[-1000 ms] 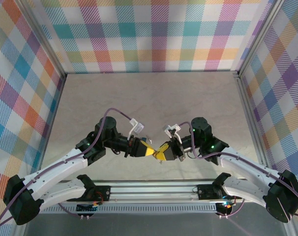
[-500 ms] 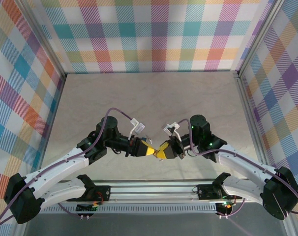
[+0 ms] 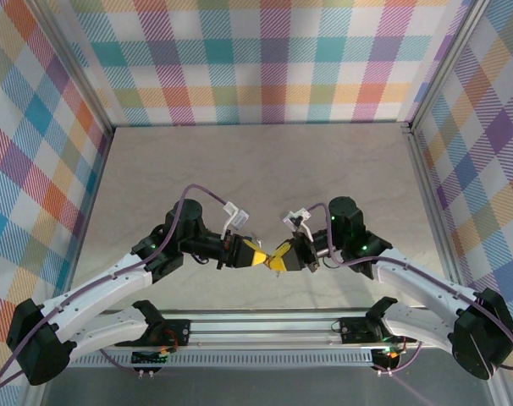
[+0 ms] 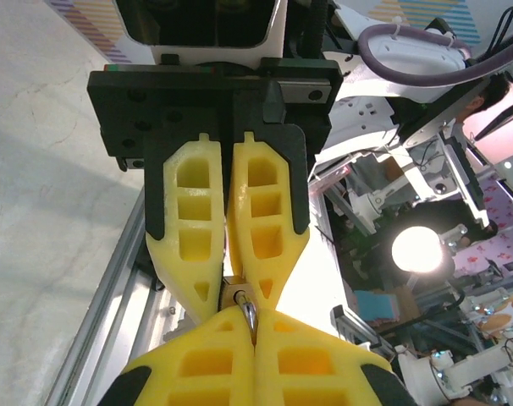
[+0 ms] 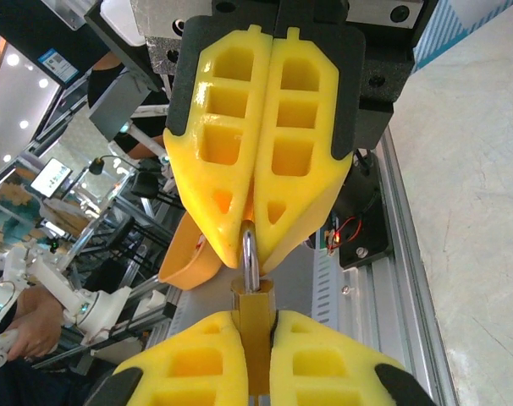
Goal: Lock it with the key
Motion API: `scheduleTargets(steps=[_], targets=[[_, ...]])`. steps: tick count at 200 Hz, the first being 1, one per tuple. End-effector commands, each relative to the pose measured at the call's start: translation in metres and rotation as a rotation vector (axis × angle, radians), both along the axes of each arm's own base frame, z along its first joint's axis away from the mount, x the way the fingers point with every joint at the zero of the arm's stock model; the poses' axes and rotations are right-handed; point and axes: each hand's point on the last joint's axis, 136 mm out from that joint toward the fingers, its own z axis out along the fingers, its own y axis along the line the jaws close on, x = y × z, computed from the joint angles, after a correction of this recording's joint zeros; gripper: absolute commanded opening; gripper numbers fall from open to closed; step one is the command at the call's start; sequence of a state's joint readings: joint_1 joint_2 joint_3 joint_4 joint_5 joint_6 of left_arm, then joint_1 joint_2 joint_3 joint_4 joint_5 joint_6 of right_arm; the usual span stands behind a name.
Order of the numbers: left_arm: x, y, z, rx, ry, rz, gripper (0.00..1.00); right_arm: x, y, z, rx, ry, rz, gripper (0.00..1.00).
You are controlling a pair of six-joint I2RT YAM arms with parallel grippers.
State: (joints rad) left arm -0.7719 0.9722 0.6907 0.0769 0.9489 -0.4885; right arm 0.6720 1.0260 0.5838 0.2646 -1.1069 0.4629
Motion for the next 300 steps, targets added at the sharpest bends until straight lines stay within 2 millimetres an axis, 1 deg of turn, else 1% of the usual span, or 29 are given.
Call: scheduleTargets(steps=[1, 21, 40, 72, 98, 103, 111, 130, 157, 185, 213, 232, 250, 270, 300], targets=[[-0.052, 0.000, -0.001, 0.009, 0.047, -0.228, 0.00, 0.061, 0.005, 0.036, 0.062, -0.174, -0.303, 0.00], [-0.049, 0.000, 0.000, 0.009, 0.040, -0.214, 0.00, 0.062, 0.002, 0.036, 0.058, -0.182, -0.328, 0.07], [-0.047, -0.001, 0.000, 0.016, 0.036, -0.201, 0.00, 0.063, -0.001, 0.036, 0.055, -0.192, -0.350, 0.10], [-0.043, -0.003, -0.001, 0.026, 0.027, -0.183, 0.00, 0.066, -0.008, 0.037, 0.047, -0.210, -0.409, 0.22], [-0.040, -0.003, -0.001, 0.041, 0.019, -0.168, 0.00, 0.068, -0.013, 0.036, 0.037, -0.223, -0.446, 0.27], [-0.039, -0.003, -0.001, 0.046, 0.017, -0.164, 0.00, 0.068, -0.014, 0.036, 0.036, -0.224, -0.453, 0.30], [-0.038, -0.003, -0.002, 0.055, 0.012, -0.159, 0.00, 0.070, -0.016, 0.035, 0.033, -0.226, -0.471, 0.37], [-0.034, -0.004, -0.002, 0.072, -0.005, -0.142, 0.00, 0.073, -0.021, 0.034, 0.026, -0.236, -0.514, 0.46], [-0.026, -0.005, -0.005, 0.105, -0.033, -0.107, 0.00, 0.078, -0.029, 0.034, 0.017, -0.250, -0.580, 0.63], [-0.009, -0.004, -0.007, 0.142, -0.081, -0.023, 0.00, 0.082, -0.042, 0.033, 0.012, -0.265, -0.666, 0.85], [0.018, -0.005, -0.009, 0.179, -0.121, 0.089, 0.00, 0.087, -0.059, 0.026, -0.014, -0.267, -0.781, 1.00], [0.039, -0.007, -0.011, 0.199, -0.137, 0.174, 0.00, 0.088, -0.069, 0.017, -0.028, -0.262, -0.830, 0.99], [0.057, -0.010, -0.009, 0.194, -0.128, 0.238, 0.00, 0.086, -0.071, 0.009, -0.033, -0.243, -0.839, 0.99], [0.074, -0.014, -0.004, 0.175, -0.112, 0.289, 0.00, 0.085, -0.074, 0.002, -0.045, -0.226, -0.847, 0.99], [0.098, -0.016, -0.004, 0.156, -0.056, 0.364, 0.00, 0.084, -0.078, -0.005, -0.041, -0.217, -0.865, 0.99]])
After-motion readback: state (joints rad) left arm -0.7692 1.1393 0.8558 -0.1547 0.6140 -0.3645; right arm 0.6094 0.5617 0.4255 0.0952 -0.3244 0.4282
